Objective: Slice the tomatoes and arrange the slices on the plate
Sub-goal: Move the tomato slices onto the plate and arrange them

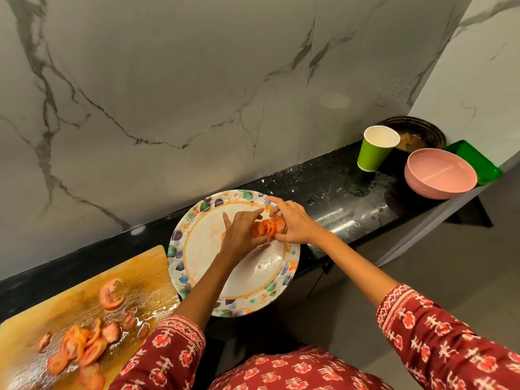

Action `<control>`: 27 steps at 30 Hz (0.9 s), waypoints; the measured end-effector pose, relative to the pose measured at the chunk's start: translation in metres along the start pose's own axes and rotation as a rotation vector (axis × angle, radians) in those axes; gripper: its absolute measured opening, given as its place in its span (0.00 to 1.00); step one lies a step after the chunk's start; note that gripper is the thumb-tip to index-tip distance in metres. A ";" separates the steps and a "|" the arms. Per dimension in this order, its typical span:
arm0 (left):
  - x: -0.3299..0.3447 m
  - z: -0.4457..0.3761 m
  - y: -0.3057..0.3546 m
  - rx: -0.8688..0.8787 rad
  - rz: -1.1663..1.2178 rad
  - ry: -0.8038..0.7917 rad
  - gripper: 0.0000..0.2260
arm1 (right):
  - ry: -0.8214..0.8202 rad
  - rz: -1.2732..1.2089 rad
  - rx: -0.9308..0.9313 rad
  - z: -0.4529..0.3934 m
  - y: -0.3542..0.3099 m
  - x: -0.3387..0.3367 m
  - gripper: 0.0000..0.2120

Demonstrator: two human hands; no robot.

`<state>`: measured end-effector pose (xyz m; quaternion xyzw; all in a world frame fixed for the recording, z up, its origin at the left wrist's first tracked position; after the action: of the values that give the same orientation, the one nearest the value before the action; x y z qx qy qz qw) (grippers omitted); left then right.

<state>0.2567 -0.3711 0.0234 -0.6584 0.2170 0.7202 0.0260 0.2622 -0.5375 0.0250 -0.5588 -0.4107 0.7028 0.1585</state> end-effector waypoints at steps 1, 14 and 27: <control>-0.001 0.000 0.001 0.002 0.000 -0.001 0.33 | -0.006 0.006 -0.008 0.000 0.000 0.001 0.44; -0.004 0.011 -0.025 -0.080 0.054 -0.023 0.38 | -0.049 0.022 0.000 -0.005 0.000 0.004 0.43; -0.003 0.025 -0.048 -0.116 0.115 -0.053 0.40 | -0.052 0.033 -0.013 -0.010 -0.011 0.012 0.43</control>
<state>0.2490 -0.3187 0.0138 -0.6259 0.2117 0.7491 -0.0479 0.2651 -0.5185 0.0253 -0.5481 -0.4100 0.7169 0.1322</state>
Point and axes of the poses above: each hand's wrist, its own z-axis away from the middle knuckle, its own x-axis out of the palm, y = z × x, the point moved 2 cm from there along -z, towards the middle knuckle, and after that the axes turned 13 degrees about -z, right-handed, at the moved point
